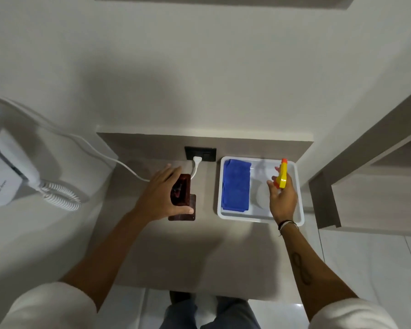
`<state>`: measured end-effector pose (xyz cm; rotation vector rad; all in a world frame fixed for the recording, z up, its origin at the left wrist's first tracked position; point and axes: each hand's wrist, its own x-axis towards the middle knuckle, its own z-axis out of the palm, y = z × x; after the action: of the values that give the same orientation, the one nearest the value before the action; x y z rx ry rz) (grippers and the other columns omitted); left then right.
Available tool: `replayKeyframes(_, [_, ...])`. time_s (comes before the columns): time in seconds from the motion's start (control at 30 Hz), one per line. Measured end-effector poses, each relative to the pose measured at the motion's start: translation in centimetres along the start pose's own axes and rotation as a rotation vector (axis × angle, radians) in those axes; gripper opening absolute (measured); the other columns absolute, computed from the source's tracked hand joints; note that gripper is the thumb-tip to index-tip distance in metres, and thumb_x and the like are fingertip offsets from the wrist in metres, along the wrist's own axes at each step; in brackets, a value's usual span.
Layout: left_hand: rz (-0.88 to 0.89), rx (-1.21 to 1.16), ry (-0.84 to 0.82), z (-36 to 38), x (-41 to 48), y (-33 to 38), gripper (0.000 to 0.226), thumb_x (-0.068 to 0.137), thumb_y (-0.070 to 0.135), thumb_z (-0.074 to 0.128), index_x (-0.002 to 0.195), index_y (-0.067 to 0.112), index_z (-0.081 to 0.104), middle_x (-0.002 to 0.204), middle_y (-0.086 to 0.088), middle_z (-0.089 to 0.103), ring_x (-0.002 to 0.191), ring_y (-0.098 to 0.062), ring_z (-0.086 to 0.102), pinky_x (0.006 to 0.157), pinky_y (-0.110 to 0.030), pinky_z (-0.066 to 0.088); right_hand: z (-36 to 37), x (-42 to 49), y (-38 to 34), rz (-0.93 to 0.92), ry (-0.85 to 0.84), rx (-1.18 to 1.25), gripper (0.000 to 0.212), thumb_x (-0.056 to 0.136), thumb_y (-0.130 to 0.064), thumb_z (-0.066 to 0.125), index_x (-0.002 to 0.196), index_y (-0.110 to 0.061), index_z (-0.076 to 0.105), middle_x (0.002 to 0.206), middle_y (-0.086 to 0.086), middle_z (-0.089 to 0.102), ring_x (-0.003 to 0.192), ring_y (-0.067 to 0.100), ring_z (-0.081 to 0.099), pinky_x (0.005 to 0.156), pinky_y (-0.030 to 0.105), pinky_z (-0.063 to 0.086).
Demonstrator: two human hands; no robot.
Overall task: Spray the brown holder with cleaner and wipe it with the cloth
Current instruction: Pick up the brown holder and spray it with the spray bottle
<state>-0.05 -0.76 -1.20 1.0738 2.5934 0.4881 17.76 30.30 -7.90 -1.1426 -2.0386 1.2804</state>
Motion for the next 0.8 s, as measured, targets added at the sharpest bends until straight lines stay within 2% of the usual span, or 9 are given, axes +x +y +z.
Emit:
replayKeyframes(0.13, [0.076, 0.028, -0.086, -0.8, 0.8, -0.7, 0.127, 0.064, 0.068, 0.089, 0.164, 0.016, 0.033, 0.171, -0.007, 0.033, 0.165, -0.030, 0.014, 0.130, -0.051, 0.009, -0.3, 0.1, -0.2, -0.062, -0.039, 0.003, 0.054, 0.106, -0.031, 0.063, 0.157, -0.025, 0.046, 0.146, -0.002, 0.065, 0.126, 0.025, 0.068, 0.107, 0.045, 0.056])
replayKeyframes(0.2, [0.125, -0.010, -0.044, -1.1, 1.1, -0.9, 0.109, 0.061, 0.058, 0.093, 0.151, 0.016, 0.048, 0.154, -0.006, 0.050, 0.154, -0.030, 0.032, 0.133, -0.055, 0.015, -0.7, -0.4, -0.7, -0.085, -0.005, -0.002, 0.049, 0.105, -0.033, 0.065, 0.152, -0.026, 0.052, 0.128, -0.008, 0.069, 0.110, 0.012, 0.070, 0.099, 0.035, 0.058])
replayKeyframes(0.27, [0.165, -0.026, -0.021, -1.4, 1.3, -1.3, 0.101, 0.059, 0.051, 0.095, 0.145, 0.017, 0.053, 0.147, -0.004, 0.055, 0.151, -0.031, 0.036, 0.134, -0.050, 0.002, -1.0, -1.2, -1.8, -0.097, 0.057, -0.004, 0.041, 0.100, -0.037, 0.071, 0.139, -0.025, 0.062, 0.110, -0.013, 0.070, 0.092, -0.003, 0.070, 0.090, 0.025, 0.060])
replayKeyframes(0.37, [0.167, -0.055, -0.052, -1.8, 1.1, -2.6, 0.108, 0.061, 0.044, 0.097, 0.152, 0.018, 0.046, 0.160, -0.005, 0.048, 0.164, -0.033, 0.017, 0.133, -0.049, -0.010, -1.5, -2.9, -4.0, -0.069, 0.138, 0.068, 0.032, 0.091, -0.042, 0.081, 0.117, -0.026, 0.072, 0.098, -0.013, 0.076, 0.082, -0.002, 0.073, 0.083, 0.034, 0.067])
replayKeyframes(0.47, [0.128, -0.203, -0.088, -2.5, 0.0, -4.4, 0.113, 0.062, 0.033, 0.100, 0.157, 0.022, 0.040, 0.169, -0.003, 0.038, 0.167, -0.025, 0.001, 0.135, -0.055, 0.000, -1.3, -5.8, -6.9, -0.042, 0.103, 0.316, 0.039, 0.094, -0.037, 0.079, 0.131, -0.043, 0.068, 0.104, -0.003, 0.079, 0.072, 0.010, 0.072, 0.075, 0.026, 0.066])
replayKeyframes(0.57, [0.080, -0.280, -0.115, -3.4, -1.5, -6.2, 0.117, 0.061, 0.024, 0.100, 0.159, 0.030, 0.037, 0.175, -0.004, 0.024, 0.167, -0.027, 0.004, 0.130, -0.063, 0.022, 0.3, -9.5, -8.4, -0.020, -0.130, 0.426, 0.036, 0.101, -0.033, 0.070, 0.135, -0.044, 0.065, 0.102, -0.002, 0.081, 0.068, 0.011, 0.068, 0.063, 0.025, 0.059])
replayKeyframes(0.67, [0.041, -0.322, -0.153, -4.2, -2.3, -7.6, 0.120, 0.062, 0.014, 0.098, 0.162, 0.032, 0.034, 0.176, -0.004, 0.020, 0.165, -0.032, 0.018, 0.126, -0.061, 0.034, 2.6, -11.9, -8.8, 0.032, -0.459, 0.296, 0.033, 0.105, -0.030, 0.066, 0.134, -0.044, 0.067, 0.104, 0.004, 0.081, 0.093, 0.016, 0.077, 0.065, 0.023, 0.055])
replayKeyframes(0.73, [0.034, -0.325, -0.157, -4.5, -2.4, -8.2, 0.122, 0.062, 0.009, 0.099, 0.164, 0.027, 0.033, 0.175, -0.003, 0.023, 0.163, -0.031, 0.024, 0.125, -0.059, 0.036, 4.4, -13.0, -8.9, 0.009, -0.678, 0.157, 0.038, 0.106, -0.029, 0.063, 0.145, -0.032, 0.064, 0.096, -0.014, 0.081, 0.101, -0.002, 0.074, 0.071, 0.008, 0.050])
replayKeyframes(0.8, [0.041, -0.312, -0.150, -4.7, -2.3, -8.4, 0.123, 0.061, 0.007, 0.099, 0.164, 0.022, 0.033, 0.173, -0.003, 0.029, 0.160, -0.030, 0.029, 0.125, -0.059, 0.037, 6.1, -13.5, -9.4, -0.044, -0.777, 0.089, 0.044, 0.107, -0.028, 0.061, 0.150, -0.022, 0.060, 0.103, -0.030, 0.075, 0.101, -0.014, 0.069, 0.077, 0.004, 0.049])
